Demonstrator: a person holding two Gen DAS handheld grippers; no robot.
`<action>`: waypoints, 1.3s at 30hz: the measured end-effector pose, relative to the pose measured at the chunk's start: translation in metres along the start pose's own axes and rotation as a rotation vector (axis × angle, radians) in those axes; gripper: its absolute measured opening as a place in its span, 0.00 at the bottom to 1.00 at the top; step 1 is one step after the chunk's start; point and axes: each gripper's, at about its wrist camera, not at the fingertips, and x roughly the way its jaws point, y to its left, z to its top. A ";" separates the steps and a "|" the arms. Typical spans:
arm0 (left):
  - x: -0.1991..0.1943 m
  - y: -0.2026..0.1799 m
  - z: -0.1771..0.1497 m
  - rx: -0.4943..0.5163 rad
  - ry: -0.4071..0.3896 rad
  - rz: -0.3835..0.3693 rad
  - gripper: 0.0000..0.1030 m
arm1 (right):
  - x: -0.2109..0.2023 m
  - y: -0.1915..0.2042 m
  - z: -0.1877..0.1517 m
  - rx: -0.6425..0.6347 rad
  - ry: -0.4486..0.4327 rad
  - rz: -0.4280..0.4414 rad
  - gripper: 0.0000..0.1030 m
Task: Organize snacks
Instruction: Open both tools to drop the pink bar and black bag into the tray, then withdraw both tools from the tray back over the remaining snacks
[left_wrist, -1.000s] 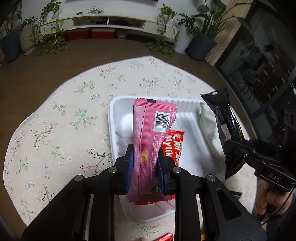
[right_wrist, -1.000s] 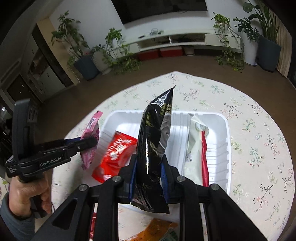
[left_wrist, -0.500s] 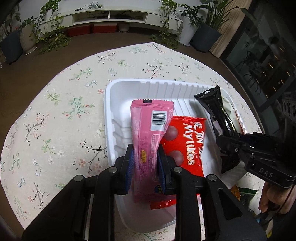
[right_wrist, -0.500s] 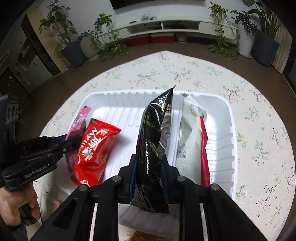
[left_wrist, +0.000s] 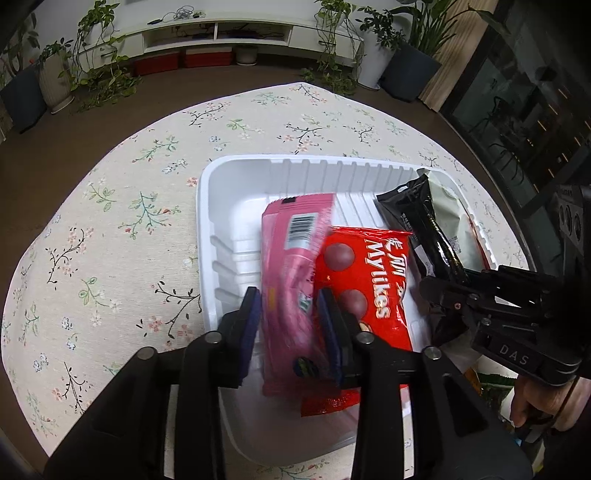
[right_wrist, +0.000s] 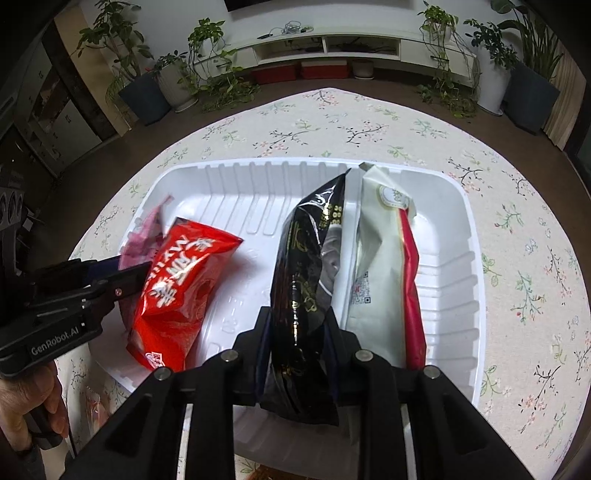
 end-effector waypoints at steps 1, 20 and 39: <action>-0.003 -0.001 0.000 0.004 -0.009 -0.001 0.41 | -0.001 0.000 0.000 0.001 0.000 -0.001 0.27; -0.112 -0.007 -0.046 -0.035 -0.194 -0.049 1.00 | -0.108 -0.012 -0.013 0.095 -0.211 0.125 0.80; -0.158 0.009 -0.248 -0.252 -0.162 0.035 1.00 | -0.204 -0.013 -0.232 0.196 -0.447 0.284 0.96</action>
